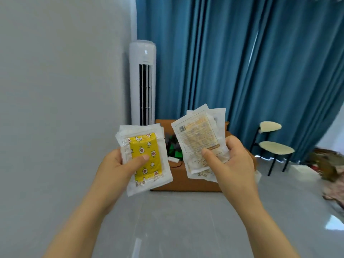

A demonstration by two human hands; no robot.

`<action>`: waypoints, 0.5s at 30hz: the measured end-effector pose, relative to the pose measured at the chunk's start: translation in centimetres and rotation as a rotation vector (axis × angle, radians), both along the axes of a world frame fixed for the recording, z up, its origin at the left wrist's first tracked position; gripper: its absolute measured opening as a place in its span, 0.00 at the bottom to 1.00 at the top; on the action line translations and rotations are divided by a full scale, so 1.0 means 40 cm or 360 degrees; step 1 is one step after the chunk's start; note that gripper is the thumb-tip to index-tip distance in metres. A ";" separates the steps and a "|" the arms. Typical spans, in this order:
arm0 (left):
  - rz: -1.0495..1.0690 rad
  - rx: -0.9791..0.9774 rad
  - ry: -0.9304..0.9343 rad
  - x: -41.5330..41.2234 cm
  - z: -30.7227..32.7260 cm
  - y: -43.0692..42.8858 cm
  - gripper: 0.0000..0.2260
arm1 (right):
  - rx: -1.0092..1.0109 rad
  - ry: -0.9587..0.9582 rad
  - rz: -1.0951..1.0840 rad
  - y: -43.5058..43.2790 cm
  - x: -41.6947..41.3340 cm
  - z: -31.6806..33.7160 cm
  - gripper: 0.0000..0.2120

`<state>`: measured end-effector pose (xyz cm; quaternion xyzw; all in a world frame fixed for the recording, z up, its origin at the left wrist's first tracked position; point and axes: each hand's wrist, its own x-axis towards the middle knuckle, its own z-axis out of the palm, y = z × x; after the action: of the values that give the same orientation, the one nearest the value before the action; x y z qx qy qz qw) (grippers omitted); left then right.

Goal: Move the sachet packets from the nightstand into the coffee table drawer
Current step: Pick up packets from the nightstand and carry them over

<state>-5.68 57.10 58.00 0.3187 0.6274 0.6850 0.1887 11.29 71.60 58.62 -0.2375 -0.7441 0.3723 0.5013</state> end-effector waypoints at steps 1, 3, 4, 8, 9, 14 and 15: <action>-0.0071 -0.0009 0.0001 0.011 0.008 0.048 0.08 | -0.0009 0.0011 -0.0053 0.029 0.030 0.004 0.07; -0.0210 -0.0015 -0.0001 0.032 0.021 0.142 0.09 | -0.0006 0.0028 -0.0188 0.093 0.081 0.011 0.07; -0.0275 -0.0014 -0.0004 0.041 0.025 0.188 0.10 | -0.0003 0.0031 -0.0257 0.124 0.103 0.014 0.07; -0.0511 -0.0008 -0.0021 0.067 0.030 0.369 0.13 | 0.0025 0.0044 -0.0440 0.230 0.150 0.019 0.08; -0.0568 0.0002 -0.0030 0.068 0.028 0.412 0.13 | 0.0023 0.0054 -0.0467 0.254 0.153 0.018 0.08; -0.0818 0.0048 -0.0020 0.035 0.026 0.605 0.11 | 0.0037 0.0086 -0.0723 0.366 0.143 0.024 0.08; -0.0873 0.0052 -0.0016 0.024 0.031 0.642 0.11 | 0.0035 0.0099 -0.0768 0.386 0.139 0.027 0.07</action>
<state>-4.74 82.78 59.25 0.4763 0.5054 0.6200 0.3651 16.83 87.06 59.71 -0.3913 -0.6541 0.2406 0.6010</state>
